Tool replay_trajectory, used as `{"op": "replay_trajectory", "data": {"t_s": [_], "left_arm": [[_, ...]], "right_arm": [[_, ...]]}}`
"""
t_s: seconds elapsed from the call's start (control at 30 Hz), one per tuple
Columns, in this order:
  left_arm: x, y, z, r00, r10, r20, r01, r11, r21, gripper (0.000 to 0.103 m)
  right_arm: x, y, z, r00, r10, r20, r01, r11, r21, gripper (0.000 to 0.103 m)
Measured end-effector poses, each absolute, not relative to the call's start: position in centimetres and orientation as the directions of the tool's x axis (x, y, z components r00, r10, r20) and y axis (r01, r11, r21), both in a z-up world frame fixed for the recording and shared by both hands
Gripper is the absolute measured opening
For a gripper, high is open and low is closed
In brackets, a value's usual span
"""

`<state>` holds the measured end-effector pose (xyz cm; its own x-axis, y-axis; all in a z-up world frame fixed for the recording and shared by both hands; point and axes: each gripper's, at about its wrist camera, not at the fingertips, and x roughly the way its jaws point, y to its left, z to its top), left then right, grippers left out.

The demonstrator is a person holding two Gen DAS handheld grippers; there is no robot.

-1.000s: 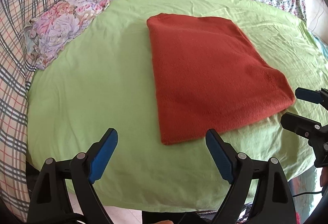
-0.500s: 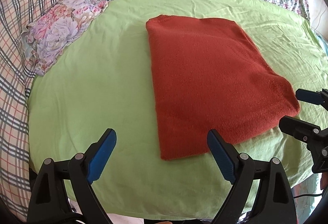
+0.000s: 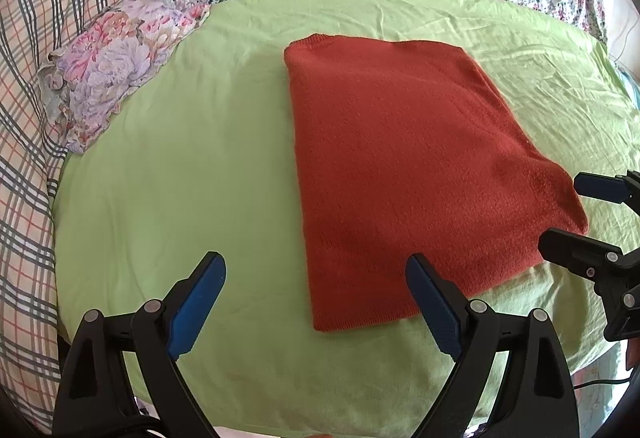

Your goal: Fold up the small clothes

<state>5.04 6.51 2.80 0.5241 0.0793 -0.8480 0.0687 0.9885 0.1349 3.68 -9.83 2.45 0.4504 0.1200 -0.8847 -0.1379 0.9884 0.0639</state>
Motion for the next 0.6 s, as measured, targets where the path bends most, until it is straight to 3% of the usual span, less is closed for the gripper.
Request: {"op": "replay_trajectory", "data": {"t_s": [0.6], "left_arm": [[5.9,5.8,3.1,0.529,0.058,-0.847,0.073,0.991,0.114,0.093]], "right_arm": [[5.0,-10.8,2.7,0.459,0.121,-0.880,-0.116,0.990,0.076,0.097]]}}
